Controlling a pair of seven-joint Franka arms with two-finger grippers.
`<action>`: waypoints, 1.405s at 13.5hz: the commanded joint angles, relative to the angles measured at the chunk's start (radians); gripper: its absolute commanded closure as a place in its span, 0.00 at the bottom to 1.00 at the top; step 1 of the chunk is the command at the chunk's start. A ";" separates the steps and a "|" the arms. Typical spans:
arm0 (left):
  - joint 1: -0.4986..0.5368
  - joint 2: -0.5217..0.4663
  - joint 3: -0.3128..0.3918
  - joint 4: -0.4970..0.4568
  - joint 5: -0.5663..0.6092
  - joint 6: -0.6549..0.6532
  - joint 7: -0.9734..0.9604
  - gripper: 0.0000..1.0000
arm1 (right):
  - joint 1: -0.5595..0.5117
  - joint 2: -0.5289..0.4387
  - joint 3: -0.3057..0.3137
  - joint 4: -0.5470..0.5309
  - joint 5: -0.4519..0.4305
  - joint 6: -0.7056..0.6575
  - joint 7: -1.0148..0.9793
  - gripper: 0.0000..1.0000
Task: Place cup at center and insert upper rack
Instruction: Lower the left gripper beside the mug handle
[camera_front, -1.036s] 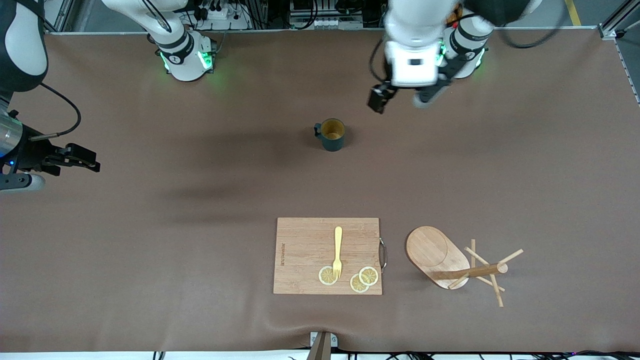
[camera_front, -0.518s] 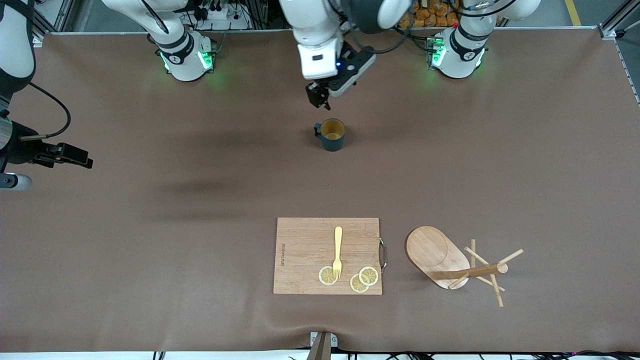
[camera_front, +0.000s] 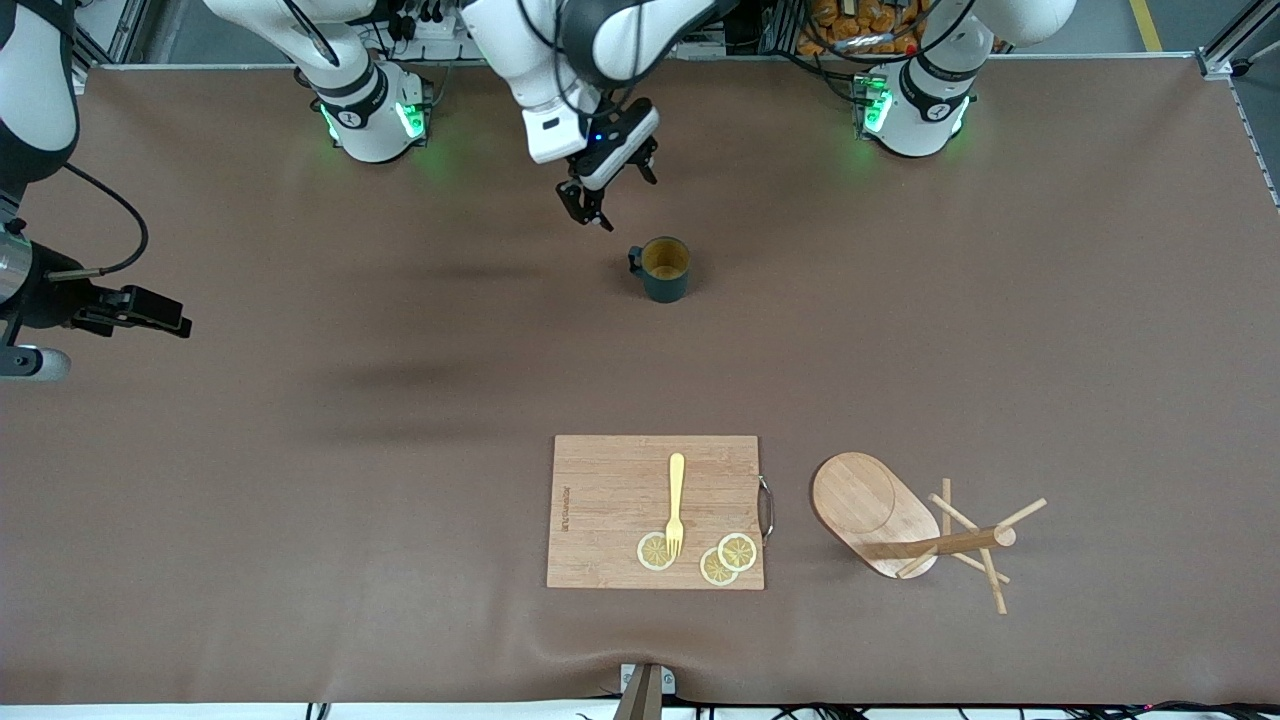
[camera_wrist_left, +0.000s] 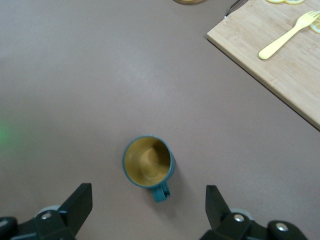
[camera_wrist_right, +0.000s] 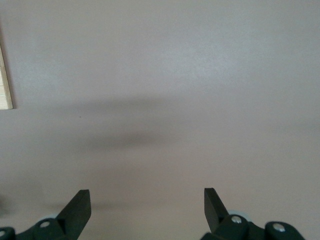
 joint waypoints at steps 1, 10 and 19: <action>-0.070 0.101 0.027 0.076 0.062 -0.020 -0.092 0.00 | -0.004 -0.008 -0.002 0.018 -0.021 -0.004 0.023 0.00; -0.155 0.327 0.039 0.135 0.185 -0.017 -0.275 0.00 | -0.041 -0.004 -0.005 0.035 -0.003 -0.015 0.030 0.00; -0.161 0.434 0.084 0.198 0.196 -0.012 -0.323 0.00 | -0.072 0.005 -0.004 0.048 0.005 -0.058 0.030 0.00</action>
